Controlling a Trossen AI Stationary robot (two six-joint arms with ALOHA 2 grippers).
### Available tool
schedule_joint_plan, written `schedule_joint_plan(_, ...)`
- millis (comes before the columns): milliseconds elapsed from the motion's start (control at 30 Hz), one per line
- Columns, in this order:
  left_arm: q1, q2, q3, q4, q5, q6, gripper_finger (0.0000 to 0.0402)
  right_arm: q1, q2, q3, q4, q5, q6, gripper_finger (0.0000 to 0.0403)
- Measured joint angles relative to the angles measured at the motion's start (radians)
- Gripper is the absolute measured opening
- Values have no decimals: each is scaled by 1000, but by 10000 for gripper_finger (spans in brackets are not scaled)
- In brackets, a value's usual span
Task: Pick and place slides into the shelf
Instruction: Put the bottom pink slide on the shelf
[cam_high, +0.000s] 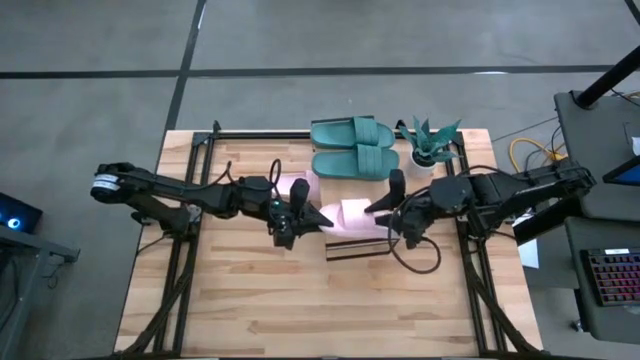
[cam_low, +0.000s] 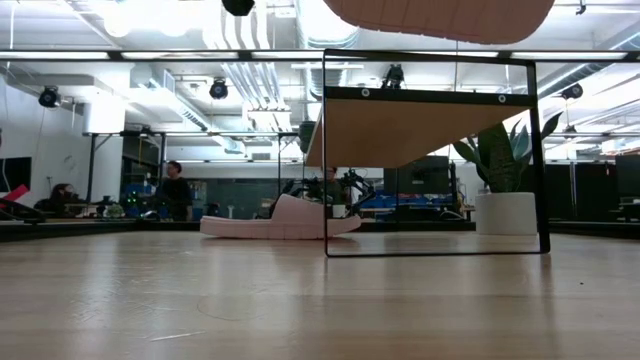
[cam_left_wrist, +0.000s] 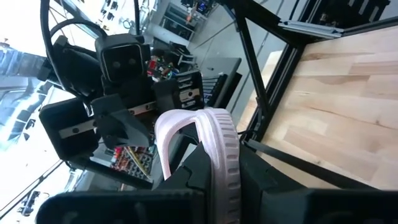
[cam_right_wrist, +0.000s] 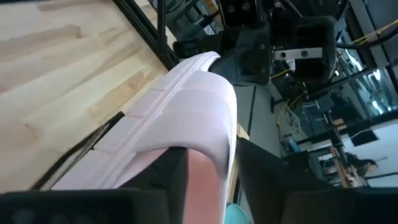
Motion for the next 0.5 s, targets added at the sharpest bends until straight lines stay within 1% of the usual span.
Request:
schedule_joint_plan(67,0,-1,0,-2,-1,-1,17,0,1,0,-1,2,-35,92)
schedule_joint_plan(167,0,-2,0,-2,0,-18,22,0,6,0,2,11,-89,28)
schedule_joint_plan(200,0,-3,0,4,4,-48,29,0,7,0,3,16,-101,21)
schedule_joint_plan(300,-2,-5,0,78,17,-222,70,-4,8,0,24,21,-127,13)
schedule_joint_plan(433,-1,-46,0,38,-19,-381,135,-4,13,0,29,89,-167,11)
schedule_joint_plan(500,-1,-73,0,17,-27,-421,167,-12,17,0,28,95,-183,10)
